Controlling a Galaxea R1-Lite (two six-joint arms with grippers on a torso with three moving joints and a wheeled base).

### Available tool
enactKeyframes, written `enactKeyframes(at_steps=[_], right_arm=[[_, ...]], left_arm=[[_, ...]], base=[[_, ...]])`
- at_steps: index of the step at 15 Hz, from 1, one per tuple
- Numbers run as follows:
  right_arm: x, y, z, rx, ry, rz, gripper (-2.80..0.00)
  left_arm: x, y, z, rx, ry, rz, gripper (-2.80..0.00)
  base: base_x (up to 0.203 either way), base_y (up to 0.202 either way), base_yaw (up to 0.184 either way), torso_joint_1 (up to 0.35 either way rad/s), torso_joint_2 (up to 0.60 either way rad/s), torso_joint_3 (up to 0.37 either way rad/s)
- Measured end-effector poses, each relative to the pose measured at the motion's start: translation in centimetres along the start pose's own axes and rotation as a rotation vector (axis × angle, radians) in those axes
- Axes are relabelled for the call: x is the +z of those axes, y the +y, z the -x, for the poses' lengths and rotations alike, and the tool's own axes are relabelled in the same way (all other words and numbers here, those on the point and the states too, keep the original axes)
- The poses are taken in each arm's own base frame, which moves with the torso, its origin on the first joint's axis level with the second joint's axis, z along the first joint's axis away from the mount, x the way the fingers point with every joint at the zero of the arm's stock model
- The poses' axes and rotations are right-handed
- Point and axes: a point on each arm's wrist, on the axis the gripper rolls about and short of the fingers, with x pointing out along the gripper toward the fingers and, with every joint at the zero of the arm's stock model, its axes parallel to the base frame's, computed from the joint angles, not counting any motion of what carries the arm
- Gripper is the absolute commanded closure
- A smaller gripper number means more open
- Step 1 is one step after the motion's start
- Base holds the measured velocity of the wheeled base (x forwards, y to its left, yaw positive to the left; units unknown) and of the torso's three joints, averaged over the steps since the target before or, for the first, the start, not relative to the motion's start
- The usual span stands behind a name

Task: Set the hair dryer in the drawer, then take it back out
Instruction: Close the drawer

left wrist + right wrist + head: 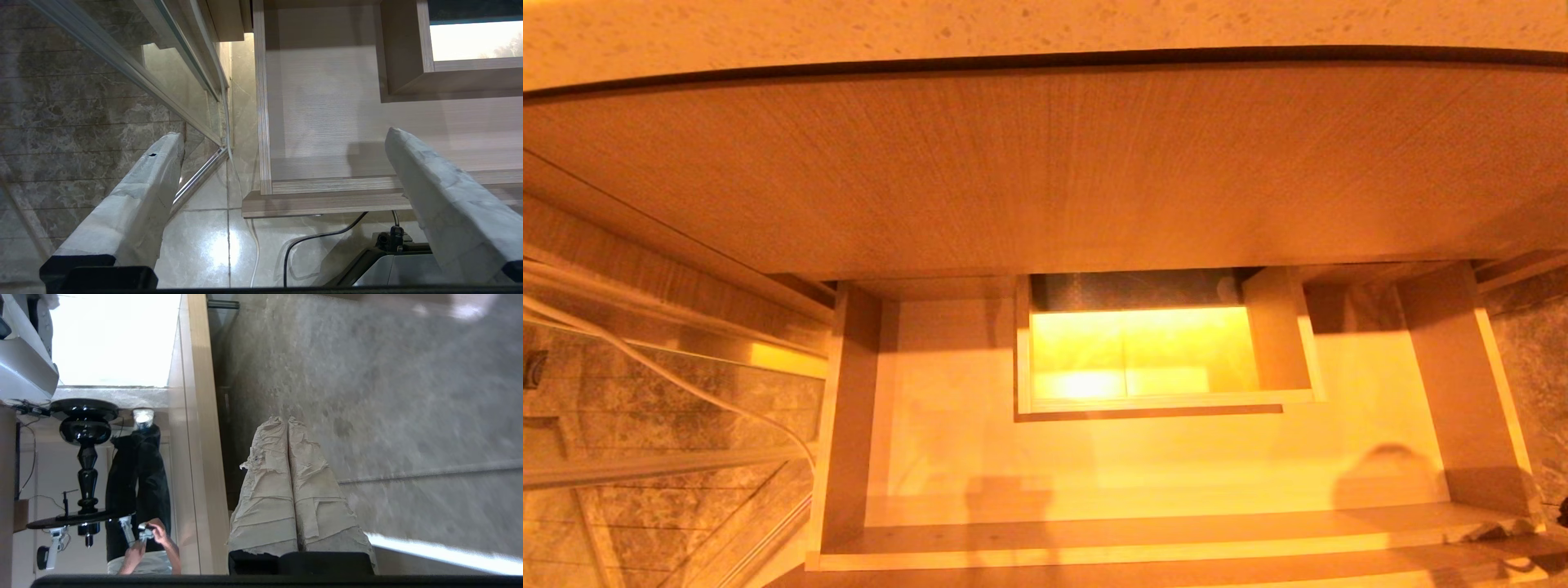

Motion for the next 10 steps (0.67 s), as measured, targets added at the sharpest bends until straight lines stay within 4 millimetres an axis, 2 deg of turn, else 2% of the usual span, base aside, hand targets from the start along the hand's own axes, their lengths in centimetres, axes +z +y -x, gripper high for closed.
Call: enactKeyframes(at_steps=[5, 10], right_arm=[[0.9, -0.6, -2.4, 0.03, -0.012, -0.021, 0.0], [1.8, -1.3, -3.2, 0.036, -0.132, -0.076, 0.0]], left_arm=[[0.0, 0.0, 0.0, 0.0, 0.0, 0.0, -2.8], [0.0, 0.0, 0.0, 0.0, 0.0, 0.0, -2.8]], base=[[0.0, 0.0, 0.0, 0.0, 0.0, 0.0], [0.0, 0.0, 0.0, 0.0, 0.0, 0.0]])
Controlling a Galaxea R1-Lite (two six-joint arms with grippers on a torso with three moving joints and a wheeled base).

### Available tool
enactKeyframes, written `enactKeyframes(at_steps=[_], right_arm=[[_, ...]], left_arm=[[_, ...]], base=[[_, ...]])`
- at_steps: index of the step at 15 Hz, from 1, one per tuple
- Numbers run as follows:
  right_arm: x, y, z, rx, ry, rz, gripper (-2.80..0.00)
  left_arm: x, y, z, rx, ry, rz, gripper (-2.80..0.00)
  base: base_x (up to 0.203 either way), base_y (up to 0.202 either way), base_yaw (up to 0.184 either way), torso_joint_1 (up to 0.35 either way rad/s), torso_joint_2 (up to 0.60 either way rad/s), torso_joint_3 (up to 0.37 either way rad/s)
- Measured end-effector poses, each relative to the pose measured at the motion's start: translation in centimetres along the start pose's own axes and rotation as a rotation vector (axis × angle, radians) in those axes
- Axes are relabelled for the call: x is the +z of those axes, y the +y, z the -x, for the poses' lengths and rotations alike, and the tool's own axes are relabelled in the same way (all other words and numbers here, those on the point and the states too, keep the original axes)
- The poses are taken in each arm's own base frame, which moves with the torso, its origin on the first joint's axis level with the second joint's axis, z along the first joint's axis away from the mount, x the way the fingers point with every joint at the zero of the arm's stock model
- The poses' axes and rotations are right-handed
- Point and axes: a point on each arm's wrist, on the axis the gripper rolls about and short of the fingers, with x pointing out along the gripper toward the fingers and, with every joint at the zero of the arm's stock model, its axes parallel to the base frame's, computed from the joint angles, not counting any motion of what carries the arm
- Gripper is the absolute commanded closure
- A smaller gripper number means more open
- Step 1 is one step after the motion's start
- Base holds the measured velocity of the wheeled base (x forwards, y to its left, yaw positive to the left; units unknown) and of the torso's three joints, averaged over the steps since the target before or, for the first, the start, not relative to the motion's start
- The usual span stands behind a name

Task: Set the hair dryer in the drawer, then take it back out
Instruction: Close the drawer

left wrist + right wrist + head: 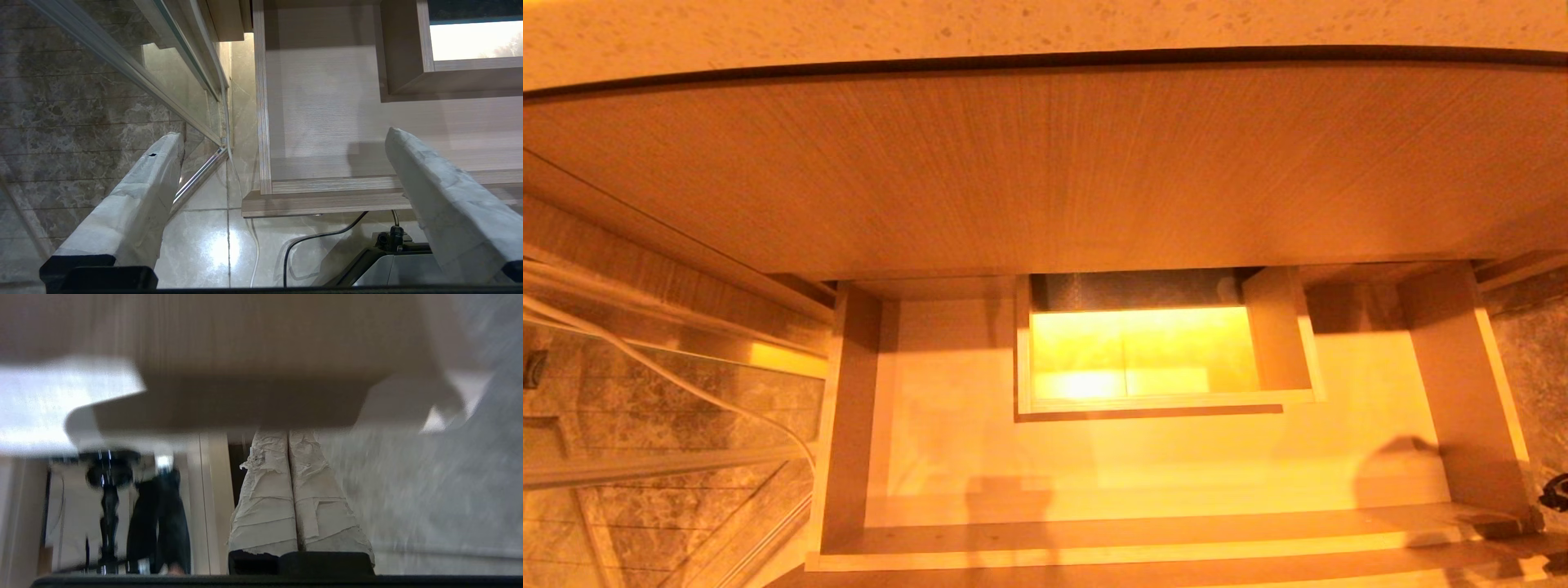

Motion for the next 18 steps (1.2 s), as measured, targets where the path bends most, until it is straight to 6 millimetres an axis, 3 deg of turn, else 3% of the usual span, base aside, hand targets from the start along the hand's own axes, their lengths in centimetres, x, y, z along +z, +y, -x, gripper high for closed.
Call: enactKeyframes(at_steps=[4, 8, 15, 18], right_arm=[[0.9, -0.6, 0.1, -0.035, -0.1, -0.044, 0.0], [3.4, -1.7, 0.7, -0.108, -0.191, -0.087, 0.0], [12.2, -2.2, 4.5, -0.267, -0.55, -0.143, 0.0], [11.8, -2.3, 5.7, -0.235, -0.534, -0.054, 0.0]], left_arm=[[0.0, 0.0, 0.0, 0.0, 0.0, 0.0, -2.8], [0.0, 0.0, 0.0, 0.0, 0.0, 0.0, -2.8], [0.0, 0.0, 0.0, 0.0, 0.0, 0.0, -2.8], [0.0, 0.0, 0.0, 0.0, 0.0, 0.0, -2.8]], base=[[0.0, 0.0, 0.0, 0.0, 0.0, 0.0], [0.0, 0.0, 0.0, 0.0, 0.0, 0.0], [0.0, 0.0, 0.0, 0.0, 0.0, 0.0], [0.0, 0.0, 0.0, 0.0, 0.0, 0.0]])
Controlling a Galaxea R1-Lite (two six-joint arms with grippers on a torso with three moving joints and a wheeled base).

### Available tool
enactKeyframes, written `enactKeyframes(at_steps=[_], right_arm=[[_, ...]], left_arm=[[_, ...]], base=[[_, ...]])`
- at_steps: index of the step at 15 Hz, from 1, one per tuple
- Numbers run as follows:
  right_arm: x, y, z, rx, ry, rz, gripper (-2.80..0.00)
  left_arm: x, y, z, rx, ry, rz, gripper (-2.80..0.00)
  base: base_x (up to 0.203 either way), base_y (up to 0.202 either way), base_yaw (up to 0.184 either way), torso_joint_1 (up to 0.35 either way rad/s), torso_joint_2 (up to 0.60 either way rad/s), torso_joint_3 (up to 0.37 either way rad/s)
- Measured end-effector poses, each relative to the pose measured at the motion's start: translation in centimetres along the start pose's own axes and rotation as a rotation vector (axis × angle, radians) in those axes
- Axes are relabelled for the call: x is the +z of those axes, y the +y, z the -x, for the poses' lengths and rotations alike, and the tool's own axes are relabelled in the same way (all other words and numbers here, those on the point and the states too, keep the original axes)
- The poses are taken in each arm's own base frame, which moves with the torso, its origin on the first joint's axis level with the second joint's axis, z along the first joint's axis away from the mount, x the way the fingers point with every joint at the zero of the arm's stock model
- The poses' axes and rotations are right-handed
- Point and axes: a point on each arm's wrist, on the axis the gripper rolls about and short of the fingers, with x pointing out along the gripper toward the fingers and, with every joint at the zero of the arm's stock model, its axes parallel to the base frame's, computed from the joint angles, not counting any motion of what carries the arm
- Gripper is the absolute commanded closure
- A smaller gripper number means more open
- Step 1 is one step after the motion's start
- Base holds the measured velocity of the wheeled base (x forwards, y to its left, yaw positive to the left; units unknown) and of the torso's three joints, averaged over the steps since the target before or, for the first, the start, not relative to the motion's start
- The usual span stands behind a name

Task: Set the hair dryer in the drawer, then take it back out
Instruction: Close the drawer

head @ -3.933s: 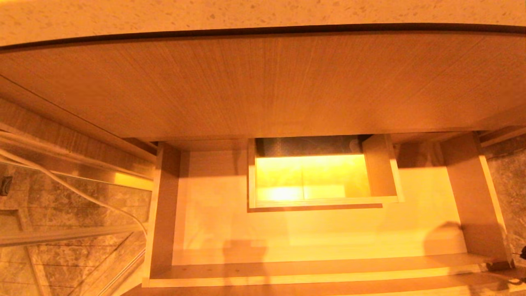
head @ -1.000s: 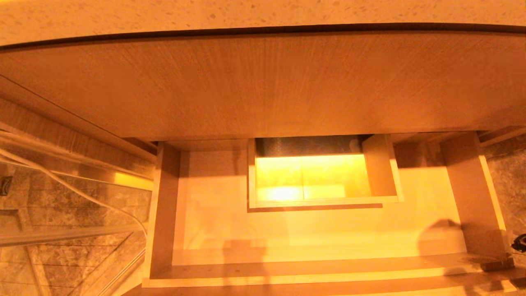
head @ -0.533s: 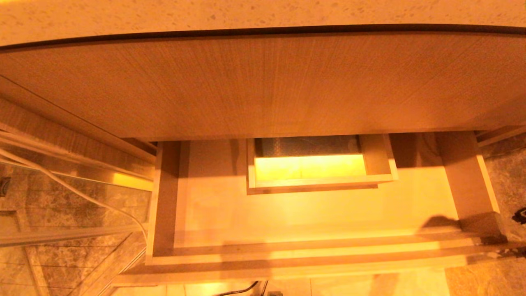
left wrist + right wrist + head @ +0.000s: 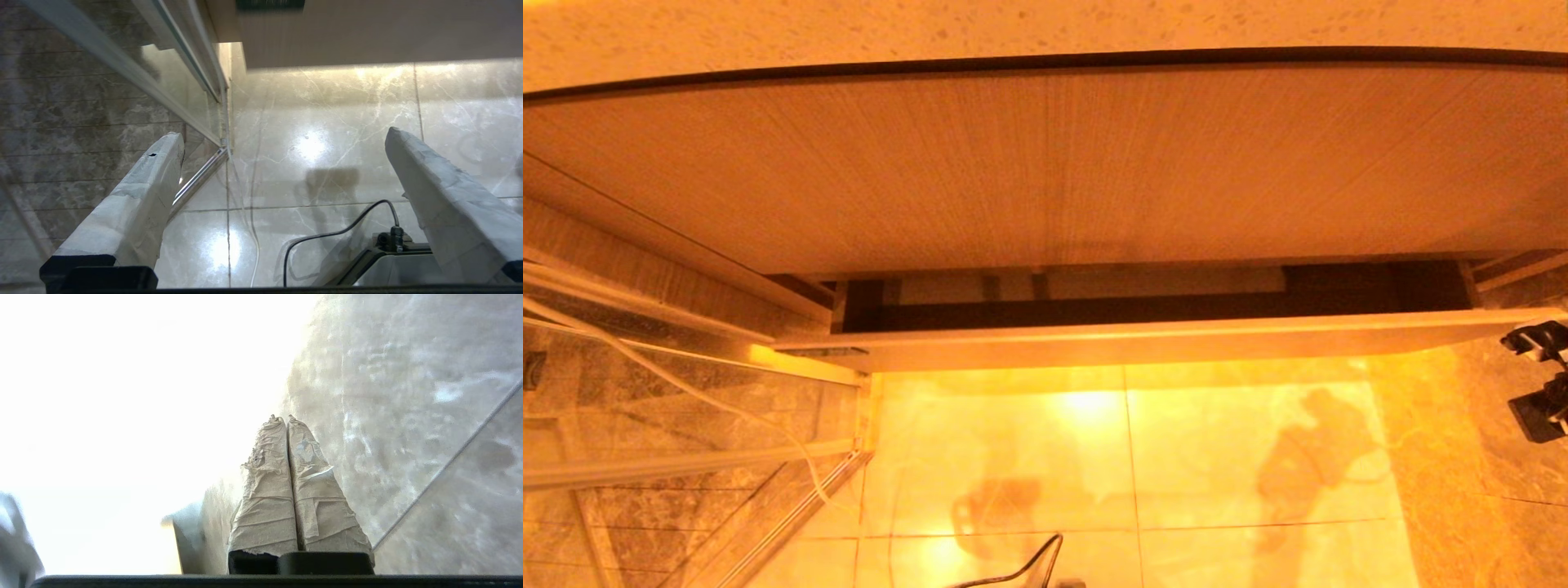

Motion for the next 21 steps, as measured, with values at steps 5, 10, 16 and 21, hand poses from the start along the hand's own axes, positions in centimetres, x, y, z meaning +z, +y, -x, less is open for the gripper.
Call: enactKeyframes(at_steps=[5, 10, 16, 21], right_arm=[[-2.2, -2.0, 3.7, 0.186, 0.0, 0.227, 0.0], [-2.1, -2.4, 6.3, 0.142, -0.02, 0.261, 0.0], [-2.5, -1.3, 9.5, 0.157, -0.002, 0.284, 0.0], [-2.3, 0.4, 14.8, 0.21, 0.029, 0.248, 0.0]], left_arm=[[0.0, 0.0, 0.0, 0.0, 0.0, 0.0, -2.8], [0.0, 0.0, 0.0, 0.0, 0.0, 0.0, -2.8], [0.0, 0.0, 0.0, 0.0, 0.0, 0.0, -2.8], [0.0, 0.0, 0.0, 0.0, 0.0, 0.0, -2.8]], base=[[0.0, 0.0, 0.0, 0.0, 0.0, 0.0], [0.0, 0.0, 0.0, 0.0, 0.0, 0.0], [0.0, 0.0, 0.0, 0.0, 0.0, 0.0], [0.0, 0.0, 0.0, 0.0, 0.0, 0.0]])
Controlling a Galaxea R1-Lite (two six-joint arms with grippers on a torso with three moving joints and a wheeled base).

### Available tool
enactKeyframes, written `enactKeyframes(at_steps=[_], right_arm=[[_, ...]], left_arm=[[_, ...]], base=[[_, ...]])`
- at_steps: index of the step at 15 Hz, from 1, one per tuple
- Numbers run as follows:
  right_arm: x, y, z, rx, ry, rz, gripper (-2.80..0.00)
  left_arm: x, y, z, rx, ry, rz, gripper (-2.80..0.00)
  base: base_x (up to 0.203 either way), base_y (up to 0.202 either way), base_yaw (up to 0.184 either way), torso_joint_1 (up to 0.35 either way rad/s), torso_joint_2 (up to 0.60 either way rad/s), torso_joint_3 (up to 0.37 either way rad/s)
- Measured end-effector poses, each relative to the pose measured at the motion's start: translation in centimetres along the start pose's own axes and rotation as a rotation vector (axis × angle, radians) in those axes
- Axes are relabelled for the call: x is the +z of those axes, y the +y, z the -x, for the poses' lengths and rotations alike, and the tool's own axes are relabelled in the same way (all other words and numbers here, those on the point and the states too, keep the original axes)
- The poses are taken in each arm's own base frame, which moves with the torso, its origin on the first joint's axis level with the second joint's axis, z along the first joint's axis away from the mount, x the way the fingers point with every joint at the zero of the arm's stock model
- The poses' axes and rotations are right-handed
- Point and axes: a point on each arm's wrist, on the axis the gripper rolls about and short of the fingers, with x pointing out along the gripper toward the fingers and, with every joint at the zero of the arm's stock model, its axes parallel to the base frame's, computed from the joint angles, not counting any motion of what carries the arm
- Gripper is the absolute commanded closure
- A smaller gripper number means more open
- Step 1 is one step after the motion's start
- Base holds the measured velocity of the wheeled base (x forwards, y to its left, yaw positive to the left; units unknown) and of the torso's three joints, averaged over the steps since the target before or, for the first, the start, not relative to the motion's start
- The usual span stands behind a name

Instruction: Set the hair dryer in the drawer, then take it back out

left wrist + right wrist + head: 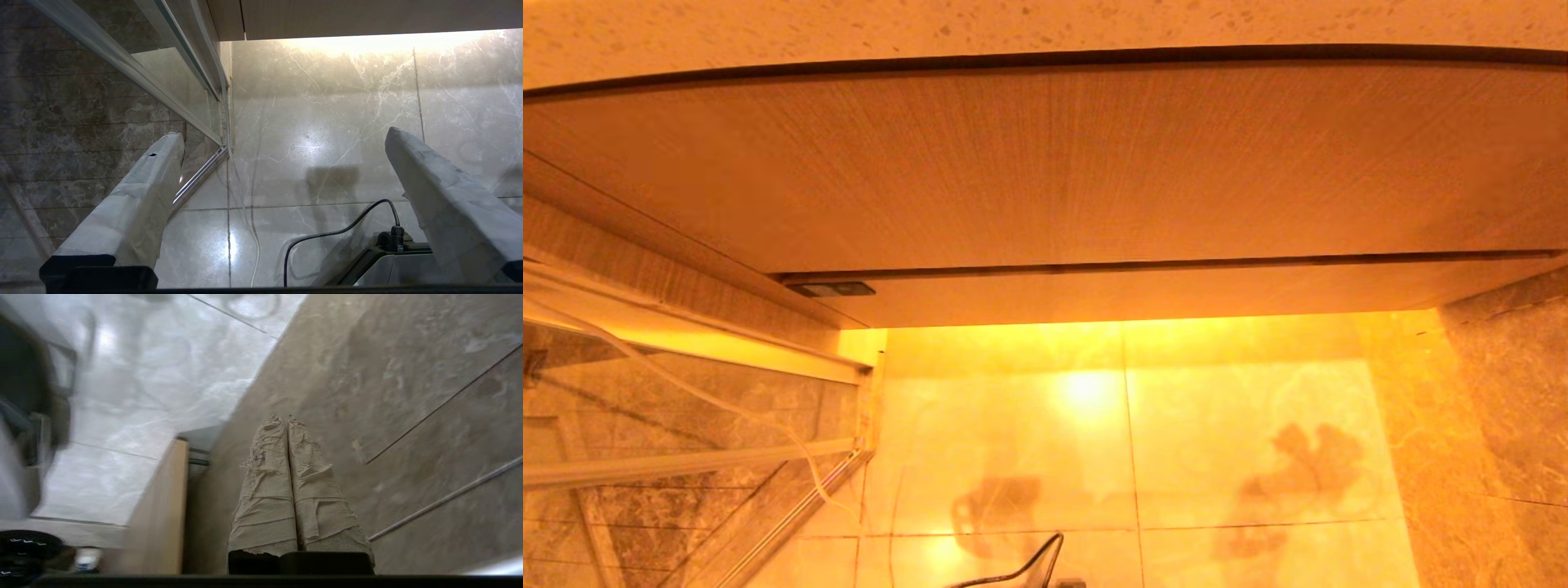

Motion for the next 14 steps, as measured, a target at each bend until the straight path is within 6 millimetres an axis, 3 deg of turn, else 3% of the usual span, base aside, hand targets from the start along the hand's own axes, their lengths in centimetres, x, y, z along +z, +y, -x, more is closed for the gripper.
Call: enactKeyframes(at_steps=[5, 7, 10, 14], right_arm=[[2.4, 5.0, 6.1, 0.077, -0.095, -0.153, 0.0], [2.4, 7.7, 7.7, 0.101, -0.149, -0.214, 0.0], [0.0, 12.0, 9.7, 0.105, -0.228, -0.323, 0.0], [-5.0, 17.2, 10.1, 0.134, -0.385, -0.426, 0.0]], left_arm=[[0.0, 0.0, 0.0, 0.0, 0.0, 0.0, -2.8], [0.0, 0.0, 0.0, 0.0, 0.0, 0.0, -2.8], [0.0, 0.0, 0.0, 0.0, 0.0, 0.0, -2.8], [0.0, 0.0, 0.0, 0.0, 0.0, 0.0, -2.8]], base=[[0.0, 0.0, 0.0, 0.0, 0.0, 0.0], [0.0, 0.0, 0.0, 0.0, 0.0, 0.0], [0.0, 0.0, 0.0, 0.0, 0.0, 0.0], [0.0, 0.0, 0.0, 0.0, 0.0, 0.0]])
